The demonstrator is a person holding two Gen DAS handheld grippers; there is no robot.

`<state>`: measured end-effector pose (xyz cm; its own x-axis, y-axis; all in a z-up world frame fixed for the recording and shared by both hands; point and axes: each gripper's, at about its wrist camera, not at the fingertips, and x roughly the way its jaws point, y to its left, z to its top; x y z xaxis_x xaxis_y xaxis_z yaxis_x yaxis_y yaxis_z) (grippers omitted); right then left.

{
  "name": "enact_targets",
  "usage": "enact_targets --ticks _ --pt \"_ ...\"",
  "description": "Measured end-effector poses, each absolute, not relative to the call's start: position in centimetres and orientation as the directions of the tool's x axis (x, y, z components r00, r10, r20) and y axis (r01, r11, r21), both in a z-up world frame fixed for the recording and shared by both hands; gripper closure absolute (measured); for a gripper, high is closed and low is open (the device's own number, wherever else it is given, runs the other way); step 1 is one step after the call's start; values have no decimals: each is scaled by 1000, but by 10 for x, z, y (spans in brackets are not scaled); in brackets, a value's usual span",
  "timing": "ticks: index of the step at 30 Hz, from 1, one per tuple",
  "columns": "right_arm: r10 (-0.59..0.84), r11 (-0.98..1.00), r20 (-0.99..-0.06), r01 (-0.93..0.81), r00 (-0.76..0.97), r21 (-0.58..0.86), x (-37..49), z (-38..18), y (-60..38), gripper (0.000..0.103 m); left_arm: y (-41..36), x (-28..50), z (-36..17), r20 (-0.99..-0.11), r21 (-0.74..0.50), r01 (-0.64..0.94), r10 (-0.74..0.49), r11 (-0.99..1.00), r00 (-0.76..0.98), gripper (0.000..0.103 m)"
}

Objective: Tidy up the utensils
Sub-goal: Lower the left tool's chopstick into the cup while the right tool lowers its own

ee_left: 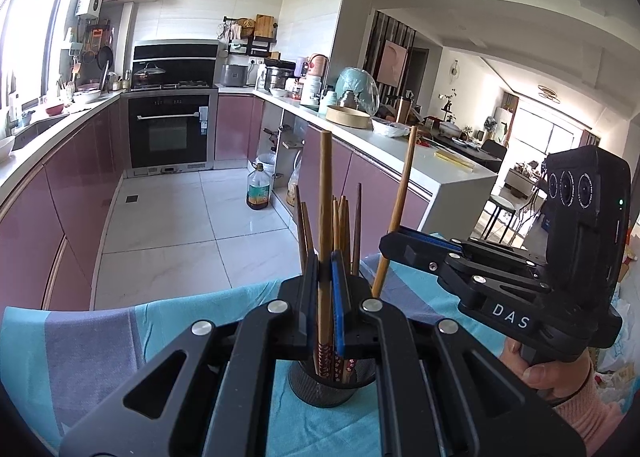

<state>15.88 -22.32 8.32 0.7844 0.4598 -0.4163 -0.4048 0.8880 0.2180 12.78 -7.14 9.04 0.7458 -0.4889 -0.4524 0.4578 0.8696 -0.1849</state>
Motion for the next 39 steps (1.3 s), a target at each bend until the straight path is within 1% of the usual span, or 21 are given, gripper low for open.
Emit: enact_targets --ticks 39 --pt "459 888 -477 -385 749 250 169 60 -217 98 -89 161 80 -550 -159 459 -465 874 694 96"
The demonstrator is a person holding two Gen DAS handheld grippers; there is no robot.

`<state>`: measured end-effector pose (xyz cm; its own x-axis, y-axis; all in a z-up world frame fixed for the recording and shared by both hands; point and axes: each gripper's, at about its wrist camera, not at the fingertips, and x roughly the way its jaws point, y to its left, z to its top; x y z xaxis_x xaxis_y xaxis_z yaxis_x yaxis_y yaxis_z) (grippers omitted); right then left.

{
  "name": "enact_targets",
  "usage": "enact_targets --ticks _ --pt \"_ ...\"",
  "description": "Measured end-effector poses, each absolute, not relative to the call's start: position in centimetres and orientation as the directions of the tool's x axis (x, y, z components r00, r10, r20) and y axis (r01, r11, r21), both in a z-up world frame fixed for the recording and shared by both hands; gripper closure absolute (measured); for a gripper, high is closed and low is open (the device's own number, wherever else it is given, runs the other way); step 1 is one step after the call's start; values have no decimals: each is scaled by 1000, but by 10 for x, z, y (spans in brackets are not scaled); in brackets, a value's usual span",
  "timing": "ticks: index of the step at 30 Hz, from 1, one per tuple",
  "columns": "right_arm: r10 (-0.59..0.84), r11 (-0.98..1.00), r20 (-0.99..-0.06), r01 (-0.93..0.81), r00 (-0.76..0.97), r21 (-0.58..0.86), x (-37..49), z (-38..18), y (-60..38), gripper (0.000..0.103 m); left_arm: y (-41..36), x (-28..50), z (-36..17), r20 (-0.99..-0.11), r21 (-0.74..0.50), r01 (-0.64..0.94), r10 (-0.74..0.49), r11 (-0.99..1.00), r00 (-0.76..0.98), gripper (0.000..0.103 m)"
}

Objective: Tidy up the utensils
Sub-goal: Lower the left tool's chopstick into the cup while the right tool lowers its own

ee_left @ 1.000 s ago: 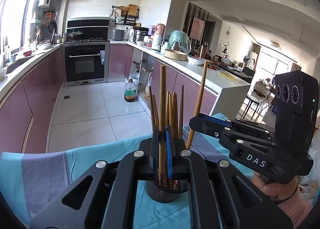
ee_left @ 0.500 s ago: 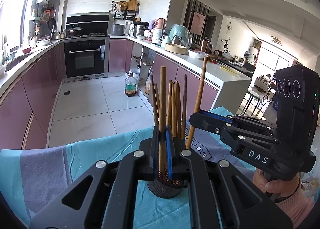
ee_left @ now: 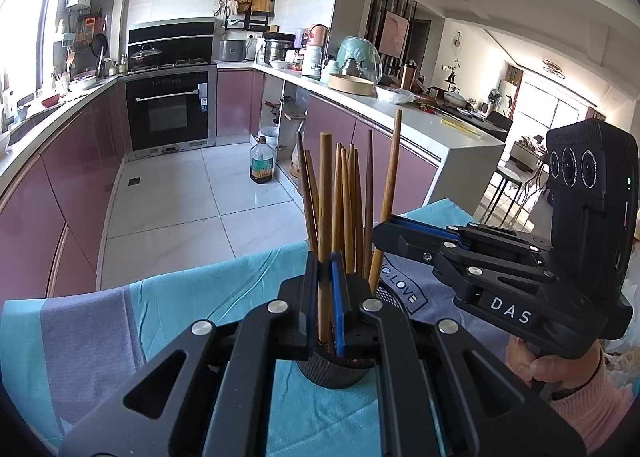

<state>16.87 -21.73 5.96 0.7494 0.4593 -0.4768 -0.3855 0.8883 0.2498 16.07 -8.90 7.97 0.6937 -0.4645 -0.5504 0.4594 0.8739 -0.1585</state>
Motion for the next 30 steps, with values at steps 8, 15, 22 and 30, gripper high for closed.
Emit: enact_targets --ticks 8,15,22,30 --pt "462 887 -484 -383 743 259 174 57 -218 98 -89 167 73 -570 -163 462 -465 872 677 96" --pt "462 887 -490 -379 739 264 179 54 -218 98 -89 173 70 -574 -160 461 -462 873 676 96" --pt "459 888 -495 -375 737 266 182 50 -216 98 -90 175 67 -575 -160 458 -460 874 677 96" --pt "459 888 -500 -374 735 266 183 48 -215 98 -88 180 67 -580 -169 451 -458 876 674 96"
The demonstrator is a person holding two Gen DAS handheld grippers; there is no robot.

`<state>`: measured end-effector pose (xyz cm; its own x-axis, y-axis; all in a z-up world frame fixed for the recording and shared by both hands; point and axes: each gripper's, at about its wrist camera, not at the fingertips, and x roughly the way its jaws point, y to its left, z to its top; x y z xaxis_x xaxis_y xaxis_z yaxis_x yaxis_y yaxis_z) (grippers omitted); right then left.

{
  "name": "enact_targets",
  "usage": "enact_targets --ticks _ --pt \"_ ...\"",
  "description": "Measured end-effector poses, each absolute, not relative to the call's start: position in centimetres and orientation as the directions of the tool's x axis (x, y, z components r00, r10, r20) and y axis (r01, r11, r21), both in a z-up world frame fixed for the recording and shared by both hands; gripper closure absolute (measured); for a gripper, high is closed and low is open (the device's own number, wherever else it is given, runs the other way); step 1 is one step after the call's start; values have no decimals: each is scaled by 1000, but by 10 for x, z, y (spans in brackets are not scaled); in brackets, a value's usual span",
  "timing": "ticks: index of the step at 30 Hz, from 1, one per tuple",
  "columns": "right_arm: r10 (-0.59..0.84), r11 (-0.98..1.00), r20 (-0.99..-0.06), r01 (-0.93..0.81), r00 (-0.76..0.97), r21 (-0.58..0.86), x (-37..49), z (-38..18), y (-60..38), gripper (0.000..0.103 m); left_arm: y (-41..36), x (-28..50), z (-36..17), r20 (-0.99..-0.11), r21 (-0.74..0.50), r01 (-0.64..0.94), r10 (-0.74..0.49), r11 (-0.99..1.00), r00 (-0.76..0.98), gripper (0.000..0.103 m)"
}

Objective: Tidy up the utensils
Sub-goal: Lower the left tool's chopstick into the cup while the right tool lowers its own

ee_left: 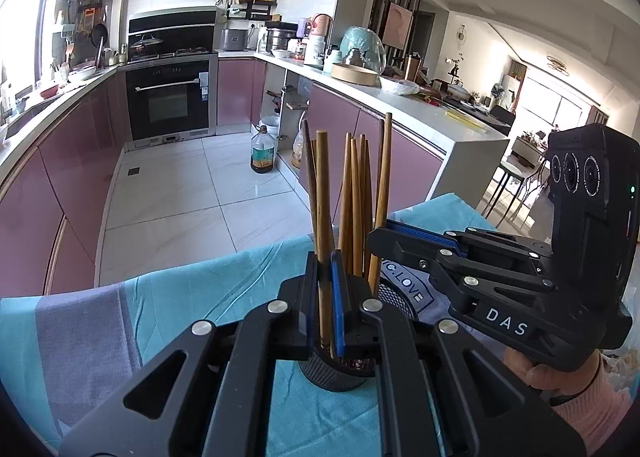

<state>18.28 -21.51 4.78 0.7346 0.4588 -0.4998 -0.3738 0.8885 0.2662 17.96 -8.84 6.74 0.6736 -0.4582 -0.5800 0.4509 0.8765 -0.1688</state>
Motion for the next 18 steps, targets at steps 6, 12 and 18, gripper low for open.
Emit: enact_targets --ticks 6,12,18 --pt "459 888 -504 -369 731 273 186 45 -216 98 -88 183 66 -583 -172 449 -458 877 671 96" --pt "454 891 -515 -362 727 273 190 41 -215 98 -90 188 65 -587 -169 446 -454 879 671 96" --pt "447 895 -521 -357 727 269 190 39 -215 97 -91 194 64 -592 -167 440 -446 883 671 96"
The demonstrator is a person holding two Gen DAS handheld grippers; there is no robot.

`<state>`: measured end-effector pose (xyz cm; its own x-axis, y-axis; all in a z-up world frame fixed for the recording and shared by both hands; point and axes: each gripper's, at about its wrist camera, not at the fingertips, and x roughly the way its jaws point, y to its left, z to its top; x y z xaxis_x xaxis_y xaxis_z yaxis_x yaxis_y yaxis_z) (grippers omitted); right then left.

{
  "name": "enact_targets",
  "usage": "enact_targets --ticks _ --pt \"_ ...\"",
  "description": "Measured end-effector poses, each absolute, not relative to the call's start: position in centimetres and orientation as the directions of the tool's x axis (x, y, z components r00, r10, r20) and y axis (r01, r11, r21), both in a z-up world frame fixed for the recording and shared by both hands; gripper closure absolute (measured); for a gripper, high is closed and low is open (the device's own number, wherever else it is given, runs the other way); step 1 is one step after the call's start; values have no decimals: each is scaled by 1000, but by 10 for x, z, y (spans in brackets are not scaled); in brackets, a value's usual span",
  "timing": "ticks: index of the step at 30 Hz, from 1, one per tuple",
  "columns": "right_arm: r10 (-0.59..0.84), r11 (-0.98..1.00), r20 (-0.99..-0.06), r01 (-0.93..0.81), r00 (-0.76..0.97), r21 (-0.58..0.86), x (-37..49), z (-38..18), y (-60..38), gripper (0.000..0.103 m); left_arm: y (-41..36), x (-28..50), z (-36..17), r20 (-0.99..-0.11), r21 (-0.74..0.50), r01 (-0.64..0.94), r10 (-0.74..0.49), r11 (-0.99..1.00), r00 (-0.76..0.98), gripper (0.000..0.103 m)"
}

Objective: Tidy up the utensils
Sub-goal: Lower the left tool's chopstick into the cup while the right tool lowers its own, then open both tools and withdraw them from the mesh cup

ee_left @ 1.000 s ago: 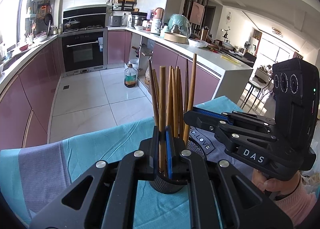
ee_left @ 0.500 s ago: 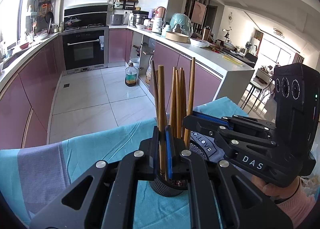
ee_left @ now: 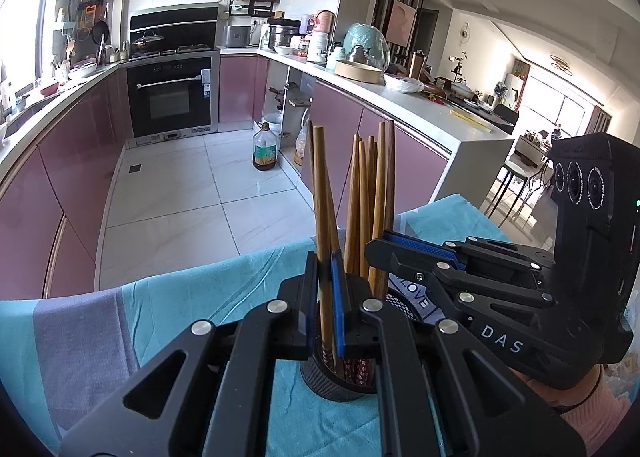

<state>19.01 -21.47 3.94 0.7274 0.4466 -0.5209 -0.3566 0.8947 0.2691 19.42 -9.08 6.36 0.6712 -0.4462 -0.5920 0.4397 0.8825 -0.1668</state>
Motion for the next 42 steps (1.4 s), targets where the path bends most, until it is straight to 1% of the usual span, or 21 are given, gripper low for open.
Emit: enact_targets --ticks 14,35,37,39,40,41,42 --pt "426 905 -532 -344 732 253 195 37 -215 97 -98 212 52 -621 -168 431 -435 887 652 95" --pt "401 916 -535 -335 743 221 190 37 -213 96 -98 216 36 -633 -184 431 -442 883 635 95" --pt "398 917 -536 -334 744 218 189 37 -213 96 -98 216 36 -631 -185 430 -442 884 638 92" --pt "398 917 -536 -333 744 218 187 37 -214 94 -96 214 35 -627 -182 423 -436 888 645 85" --pt "399 917 -536 -333 744 221 187 37 -215 88 -95 213 35 -626 -178 420 -432 890 650 84" --pt "400 916 -534 -333 745 222 185 37 -216 85 -94 212 35 -622 -174 415 -427 893 656 82" --pt "399 917 -533 -333 746 221 184 38 -216 85 -92 210 34 -619 -174 411 -424 895 661 77"
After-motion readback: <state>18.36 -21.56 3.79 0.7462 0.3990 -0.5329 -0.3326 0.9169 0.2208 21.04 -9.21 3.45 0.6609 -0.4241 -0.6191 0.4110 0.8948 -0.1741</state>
